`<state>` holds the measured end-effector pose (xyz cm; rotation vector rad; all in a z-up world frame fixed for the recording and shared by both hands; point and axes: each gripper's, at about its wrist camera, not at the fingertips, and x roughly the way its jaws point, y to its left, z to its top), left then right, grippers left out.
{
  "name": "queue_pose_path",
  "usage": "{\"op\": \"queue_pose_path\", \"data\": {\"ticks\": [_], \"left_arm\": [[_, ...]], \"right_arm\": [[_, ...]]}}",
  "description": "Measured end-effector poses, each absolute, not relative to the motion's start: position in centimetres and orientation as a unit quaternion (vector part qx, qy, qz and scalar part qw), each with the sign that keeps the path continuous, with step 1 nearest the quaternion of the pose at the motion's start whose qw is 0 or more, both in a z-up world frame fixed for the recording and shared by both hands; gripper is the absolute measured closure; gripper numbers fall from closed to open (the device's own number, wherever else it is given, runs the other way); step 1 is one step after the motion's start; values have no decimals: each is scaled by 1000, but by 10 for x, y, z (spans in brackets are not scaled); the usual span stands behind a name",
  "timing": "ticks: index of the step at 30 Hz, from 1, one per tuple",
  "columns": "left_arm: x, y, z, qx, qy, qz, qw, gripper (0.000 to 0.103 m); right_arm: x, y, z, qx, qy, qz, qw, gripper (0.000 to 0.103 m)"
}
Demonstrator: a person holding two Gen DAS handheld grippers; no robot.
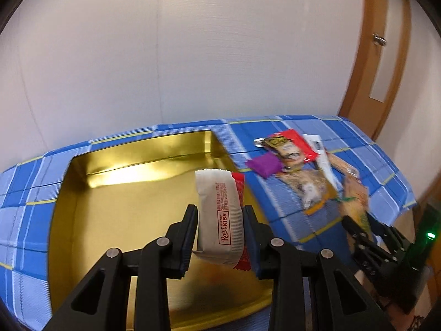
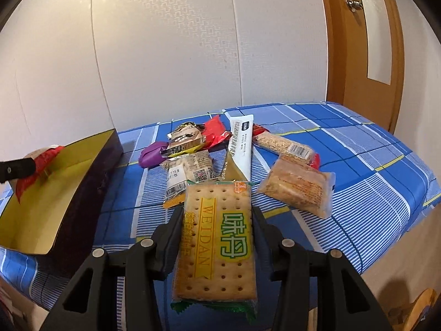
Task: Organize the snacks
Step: 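Carry the white-red bar into the gold tray with the left tool and release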
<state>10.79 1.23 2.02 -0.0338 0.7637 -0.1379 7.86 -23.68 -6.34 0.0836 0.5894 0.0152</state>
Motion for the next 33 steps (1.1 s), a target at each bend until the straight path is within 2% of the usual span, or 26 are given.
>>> {"op": "queue_pose_path", "data": {"ticks": [17,33], "left_arm": [[147,121,-21,-50,429,25,902,70],[189,160,-46,-88,483,71,869,70]], "right_arm": [[64,-218,-51,52,274,10,960,55],[97,-136,3,21,265,104,958,55]]}}
